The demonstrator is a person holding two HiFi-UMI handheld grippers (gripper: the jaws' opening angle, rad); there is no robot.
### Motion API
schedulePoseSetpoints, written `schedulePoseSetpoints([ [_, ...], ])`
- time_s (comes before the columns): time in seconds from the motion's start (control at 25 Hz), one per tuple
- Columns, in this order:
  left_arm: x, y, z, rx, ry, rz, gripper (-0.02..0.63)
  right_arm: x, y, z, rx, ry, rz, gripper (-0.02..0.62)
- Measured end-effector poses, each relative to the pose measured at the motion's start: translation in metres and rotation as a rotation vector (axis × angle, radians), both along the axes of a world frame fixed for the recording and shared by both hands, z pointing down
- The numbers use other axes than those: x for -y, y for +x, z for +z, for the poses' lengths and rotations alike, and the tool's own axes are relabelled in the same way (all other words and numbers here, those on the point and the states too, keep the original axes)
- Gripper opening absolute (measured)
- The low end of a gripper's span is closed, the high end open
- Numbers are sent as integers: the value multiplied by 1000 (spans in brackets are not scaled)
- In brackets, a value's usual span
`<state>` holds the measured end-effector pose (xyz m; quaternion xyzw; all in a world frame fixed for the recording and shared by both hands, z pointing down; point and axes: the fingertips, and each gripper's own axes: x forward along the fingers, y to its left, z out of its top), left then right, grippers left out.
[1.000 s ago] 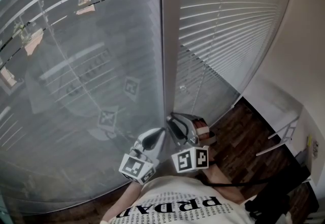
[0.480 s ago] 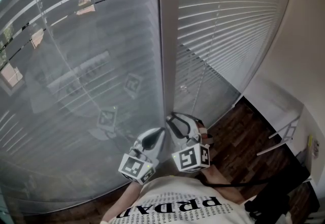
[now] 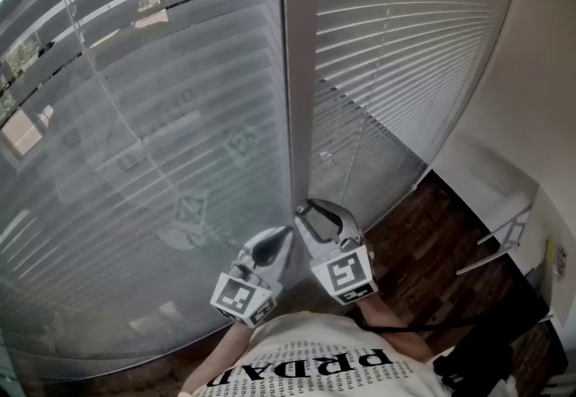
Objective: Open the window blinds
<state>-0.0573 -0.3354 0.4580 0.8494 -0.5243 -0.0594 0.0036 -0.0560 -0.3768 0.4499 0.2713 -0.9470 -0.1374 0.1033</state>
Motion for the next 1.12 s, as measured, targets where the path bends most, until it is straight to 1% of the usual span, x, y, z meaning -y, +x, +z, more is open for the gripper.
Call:
schedulePoseSetpoints([
  [0.32,-1,-2,-1,0,-6,-5,-5,4,3,2,164,-197,-7,132],
  [0.64,-1,-1,-2,-2,-7,-7,-6,6,4,2,208,-238,-7,132],
  [0.84,-1,-1,-2,-1,-3,-7,-5,5,3,1,197,-216,-8,133],
  [0.96,0,-1,-2,-6,-4,-7,-6,4,3,2,140,-183,-34,135],
  [1.04,0,0,-2,-8,0,-1,-6,2,2,1,60,-119,-49,138],
  [1.12,-1,0,-2,-8,0,-1,-5,-1,1,-1,-53,9,-50,146],
])
